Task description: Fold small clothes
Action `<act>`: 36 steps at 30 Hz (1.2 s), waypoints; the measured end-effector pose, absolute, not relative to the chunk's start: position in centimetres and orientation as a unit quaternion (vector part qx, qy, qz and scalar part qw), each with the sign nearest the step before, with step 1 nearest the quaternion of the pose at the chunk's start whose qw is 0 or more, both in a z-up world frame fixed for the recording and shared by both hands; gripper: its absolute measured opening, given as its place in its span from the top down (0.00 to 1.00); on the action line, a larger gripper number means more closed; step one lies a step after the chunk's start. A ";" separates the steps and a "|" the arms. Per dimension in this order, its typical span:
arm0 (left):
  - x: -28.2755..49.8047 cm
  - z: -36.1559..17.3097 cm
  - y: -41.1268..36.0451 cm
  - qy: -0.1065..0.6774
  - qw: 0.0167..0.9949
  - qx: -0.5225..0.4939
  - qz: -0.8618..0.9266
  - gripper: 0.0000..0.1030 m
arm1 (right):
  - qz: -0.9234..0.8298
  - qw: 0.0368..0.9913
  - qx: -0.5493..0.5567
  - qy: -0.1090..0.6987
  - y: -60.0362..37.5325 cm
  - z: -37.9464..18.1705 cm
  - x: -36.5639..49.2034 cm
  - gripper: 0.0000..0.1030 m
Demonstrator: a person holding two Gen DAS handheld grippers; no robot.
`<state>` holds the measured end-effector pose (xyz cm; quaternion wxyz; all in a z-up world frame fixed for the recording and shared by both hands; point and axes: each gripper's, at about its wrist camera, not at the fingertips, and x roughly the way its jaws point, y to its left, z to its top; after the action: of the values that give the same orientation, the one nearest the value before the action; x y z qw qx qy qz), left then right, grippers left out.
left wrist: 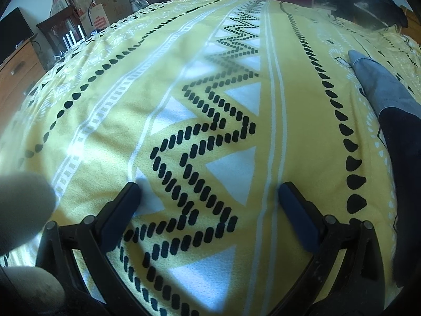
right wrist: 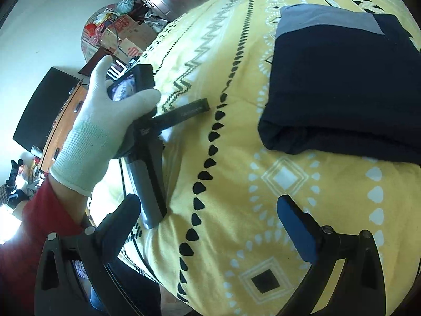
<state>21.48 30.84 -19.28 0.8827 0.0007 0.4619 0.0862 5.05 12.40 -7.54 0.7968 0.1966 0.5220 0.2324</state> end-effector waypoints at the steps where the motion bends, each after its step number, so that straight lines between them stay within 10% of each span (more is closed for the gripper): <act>1: 21.4 -19.2 30.9 0.461 0.883 -0.001 0.085 0.00 | 0.232 0.796 0.197 0.523 12.4 -7.7 5.1 0.00; 36: 22.7 -18.4 31.5 0.488 0.871 -0.025 0.054 0.00 | 0.186 0.820 0.138 0.523 11.1 -6.1 4.3 0.00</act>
<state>22.66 31.54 -18.40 0.8709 -0.0248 0.4878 0.0542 4.33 11.12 -6.05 0.8202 0.1376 0.5233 0.1857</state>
